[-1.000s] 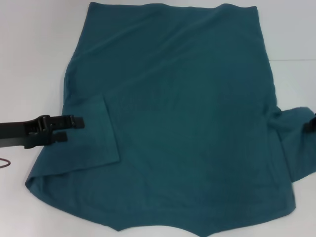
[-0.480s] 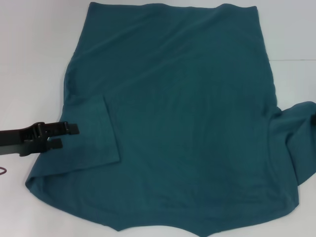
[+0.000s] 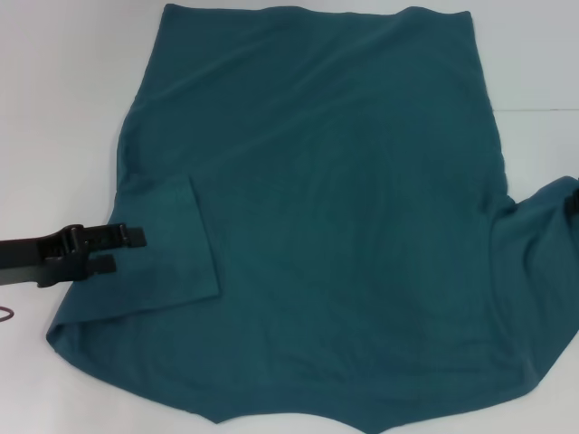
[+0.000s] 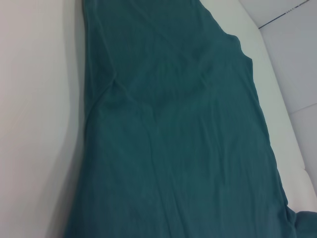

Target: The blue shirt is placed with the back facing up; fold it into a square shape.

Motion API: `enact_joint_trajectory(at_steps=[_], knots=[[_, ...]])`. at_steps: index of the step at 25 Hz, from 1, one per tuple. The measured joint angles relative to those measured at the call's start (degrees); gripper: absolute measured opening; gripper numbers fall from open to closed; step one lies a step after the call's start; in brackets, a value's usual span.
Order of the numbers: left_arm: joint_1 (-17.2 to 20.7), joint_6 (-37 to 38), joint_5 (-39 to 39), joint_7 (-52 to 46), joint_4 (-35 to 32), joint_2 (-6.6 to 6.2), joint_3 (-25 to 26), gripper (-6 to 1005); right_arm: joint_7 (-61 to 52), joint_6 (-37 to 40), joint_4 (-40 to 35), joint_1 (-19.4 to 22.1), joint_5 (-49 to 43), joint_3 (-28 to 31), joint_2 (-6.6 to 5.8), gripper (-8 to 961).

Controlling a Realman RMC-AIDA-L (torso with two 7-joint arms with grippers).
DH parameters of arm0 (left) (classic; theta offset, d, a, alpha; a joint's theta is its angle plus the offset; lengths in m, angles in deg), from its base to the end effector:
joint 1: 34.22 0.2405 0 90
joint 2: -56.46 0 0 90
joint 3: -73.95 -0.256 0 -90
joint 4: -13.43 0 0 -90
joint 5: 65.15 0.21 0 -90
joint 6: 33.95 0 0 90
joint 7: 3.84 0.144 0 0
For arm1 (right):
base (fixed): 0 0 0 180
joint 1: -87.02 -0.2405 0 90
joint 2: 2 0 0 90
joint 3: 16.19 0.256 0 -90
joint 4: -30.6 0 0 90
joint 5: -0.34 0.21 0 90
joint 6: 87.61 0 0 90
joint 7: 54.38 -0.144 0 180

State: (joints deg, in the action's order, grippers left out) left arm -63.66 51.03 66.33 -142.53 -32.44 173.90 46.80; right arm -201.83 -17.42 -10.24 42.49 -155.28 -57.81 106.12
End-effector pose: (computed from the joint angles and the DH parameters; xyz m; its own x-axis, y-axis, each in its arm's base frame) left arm -0.3161 0.3373 0.0501 0.0155 0.8654 0.5008 0.9946 -0.0647 0.0811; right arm 0.3005 0.4249 0.0935 0.3222 -0.8964 -0.3043 -0.8481 -0.1305 -0.5135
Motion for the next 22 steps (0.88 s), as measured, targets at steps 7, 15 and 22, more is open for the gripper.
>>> enact_joint_trajectory(at_steps=[7, 15, 22], knots=[[0.0, 0.0, 0.0, 0.0, 0.0, 0.08, 0.0, 821, -0.7, 7.0, 0.0, -2.0, 0.0, -0.2, 0.65, 14], [-0.4, 0.0, 0.0, 0.0, -0.1, 0.07, 0.0, 822, -1.4, 11.1, 0.7, -6.3, 0.0, -2.1, 3.1, 13], [-0.4, -0.6, 0.0, 0.0, -0.1, 0.15, 0.0, 822, -3.4, 7.1, 2.3, -9.0, 0.1, -2.4, 4.5, 14]])
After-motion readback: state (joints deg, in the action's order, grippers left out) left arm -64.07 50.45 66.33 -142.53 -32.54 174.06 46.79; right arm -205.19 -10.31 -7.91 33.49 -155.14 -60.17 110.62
